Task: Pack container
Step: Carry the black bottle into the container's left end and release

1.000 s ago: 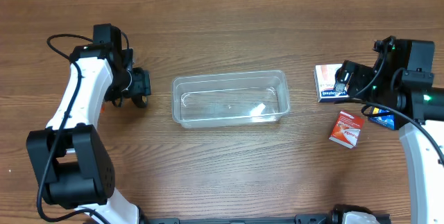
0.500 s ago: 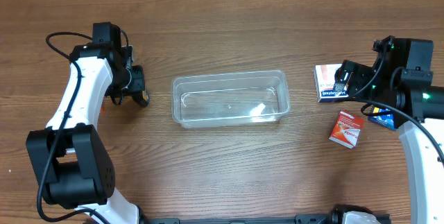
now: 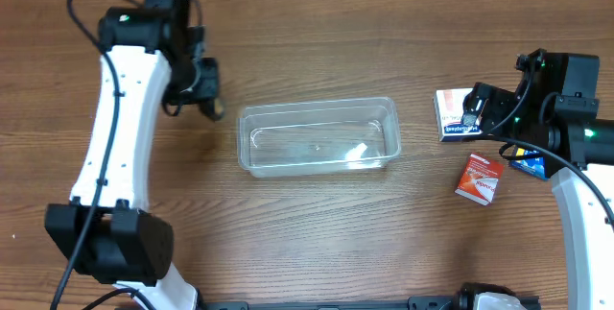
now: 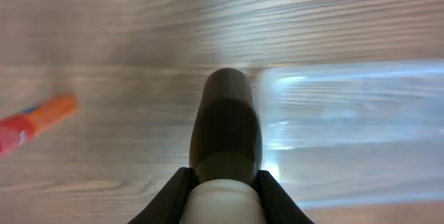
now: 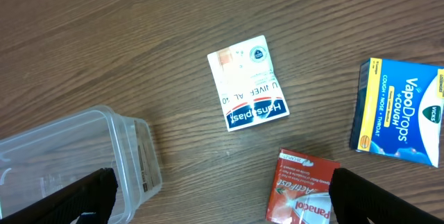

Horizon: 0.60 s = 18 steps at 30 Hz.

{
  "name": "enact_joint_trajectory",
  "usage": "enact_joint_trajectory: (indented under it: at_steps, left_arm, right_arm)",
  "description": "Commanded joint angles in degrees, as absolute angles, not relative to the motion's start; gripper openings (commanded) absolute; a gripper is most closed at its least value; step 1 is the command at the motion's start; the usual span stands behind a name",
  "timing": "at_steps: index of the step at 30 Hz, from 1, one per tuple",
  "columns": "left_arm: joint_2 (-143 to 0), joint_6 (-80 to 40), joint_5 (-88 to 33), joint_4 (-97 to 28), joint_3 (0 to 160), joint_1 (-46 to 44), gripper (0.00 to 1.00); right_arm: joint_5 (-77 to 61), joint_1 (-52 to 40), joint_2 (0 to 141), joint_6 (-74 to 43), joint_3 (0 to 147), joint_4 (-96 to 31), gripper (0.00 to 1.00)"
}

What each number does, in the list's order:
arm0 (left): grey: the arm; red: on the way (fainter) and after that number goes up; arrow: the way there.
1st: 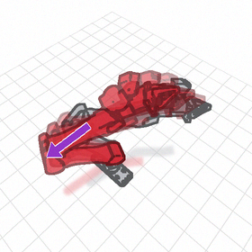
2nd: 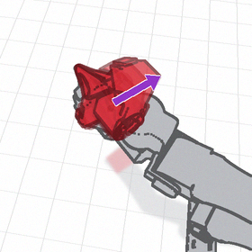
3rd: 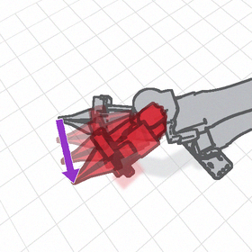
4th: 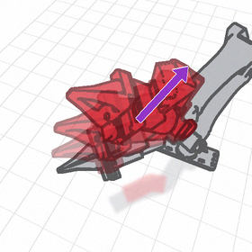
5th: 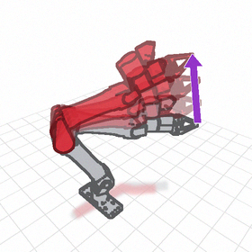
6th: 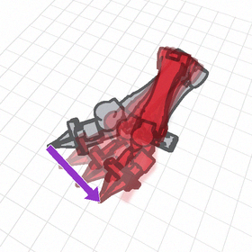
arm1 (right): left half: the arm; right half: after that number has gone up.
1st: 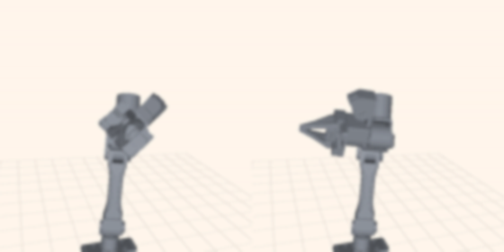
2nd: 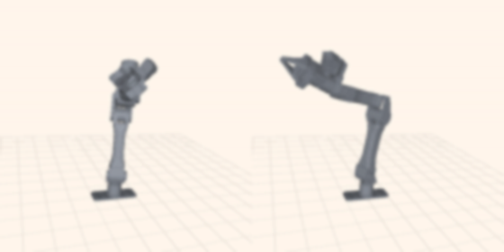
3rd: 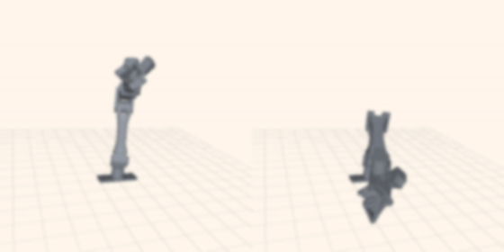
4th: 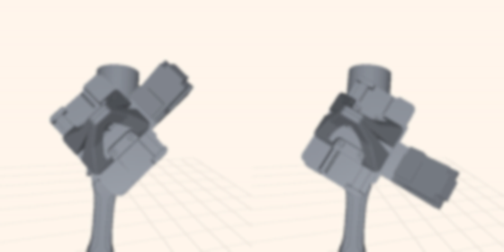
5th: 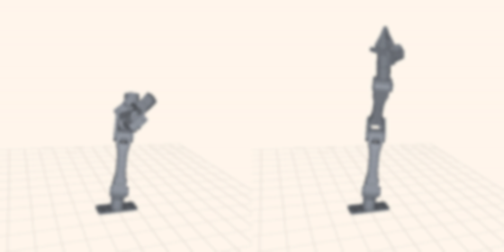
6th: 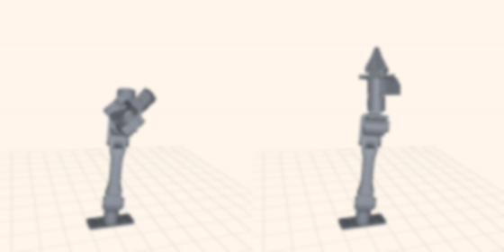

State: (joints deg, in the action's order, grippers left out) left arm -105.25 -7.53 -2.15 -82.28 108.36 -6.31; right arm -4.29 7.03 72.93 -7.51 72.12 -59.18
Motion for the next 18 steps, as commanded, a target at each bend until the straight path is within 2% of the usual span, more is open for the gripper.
enact_joint_trajectory:
  at_steps: [1, 6, 14, 18]
  left_arm:
    - [-105.2, -11.9, -2.6, -84.0, 114.0, -13.9, 0.04]
    - [-105.4, -18.0, -2.3, -82.0, 110.2, -19.2, 0.04]
    - [-105.6, -22.4, -2.1, -72.5, 98.4, -19.1, 0.04]
    - [-105.6, -25.8, 3.5, -69.6, 94.2, -19.1, 0.04]
  right_arm:
    - [-4.6, 7.2, 72.8, -8.0, 73.2, -58.9, 1.00]
    - [-4.6, 7.2, 72.8, -8.0, 73.2, -58.8, 1.00]
    - [-4.6, 7.2, 72.8, -8.0, 73.2, -58.8, 1.00]
    - [-4.6, 7.2, 72.8, -8.0, 73.2, -58.9, 1.00]
